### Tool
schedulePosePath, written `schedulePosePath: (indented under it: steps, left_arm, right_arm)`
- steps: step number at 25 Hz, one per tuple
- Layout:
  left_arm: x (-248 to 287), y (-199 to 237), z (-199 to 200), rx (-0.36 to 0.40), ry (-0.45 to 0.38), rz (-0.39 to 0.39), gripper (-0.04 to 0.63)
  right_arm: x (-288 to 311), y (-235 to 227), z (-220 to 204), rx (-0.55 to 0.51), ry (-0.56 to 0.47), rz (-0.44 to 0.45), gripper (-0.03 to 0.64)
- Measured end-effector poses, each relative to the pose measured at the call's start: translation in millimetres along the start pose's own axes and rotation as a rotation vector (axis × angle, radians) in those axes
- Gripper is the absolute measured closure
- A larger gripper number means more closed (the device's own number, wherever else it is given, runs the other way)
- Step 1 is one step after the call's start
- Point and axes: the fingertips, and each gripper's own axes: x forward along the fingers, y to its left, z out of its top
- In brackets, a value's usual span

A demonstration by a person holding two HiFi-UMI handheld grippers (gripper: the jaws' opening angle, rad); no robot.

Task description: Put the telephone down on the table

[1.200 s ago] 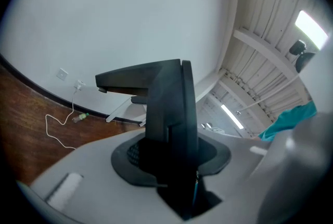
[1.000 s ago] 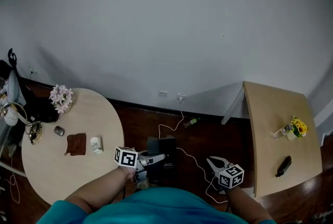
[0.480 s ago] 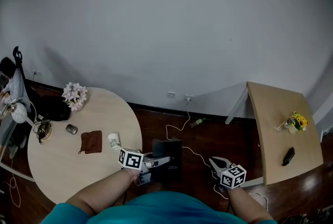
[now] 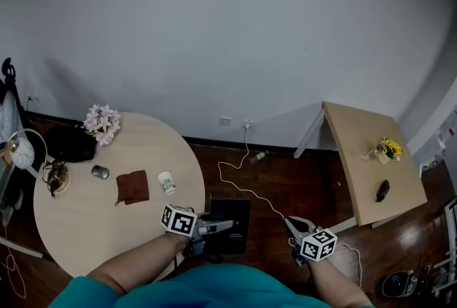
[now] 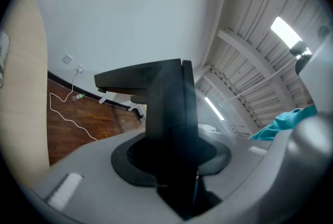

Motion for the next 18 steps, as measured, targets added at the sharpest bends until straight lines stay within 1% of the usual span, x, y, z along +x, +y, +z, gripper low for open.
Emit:
schedulePosePath:
  steps: [4, 7, 10, 14, 18]
  left_arm:
    - [2.1, -19.7, -26.1, 0.012, -0.003, 0.004, 0.426]
    - [2.3, -36.3, -48.1, 0.007, -0.039, 0.021, 0.425]
    - [-3.1, -52.8, -74.7, 0.008, -0.077, 0.056, 0.426]
    - [-19.9, -71.9, -107.7, -0.009, -0.113, 0.096, 0.426]
    - [-54.8, -89.0, -140.1, -0.012, -0.1, 0.116, 0.425]
  right_arm:
    - [-29.2, 11.0, -14.5, -0.012, -0.009, 0.004, 0.615]
    - [-55.7, 19.5, -31.6, -0.019, -0.008, 0.025, 0.615]
    - [-79.0, 34.8, -57.5, -0.036, 0.009, 0.074, 0.615]
    - [-94.8, 53.2, -89.0, -0.039, 0.03, 0.124, 0.615]
    - [-90.8, 88.4, -104.6, -0.016, 0.027, 0.146, 0.615]
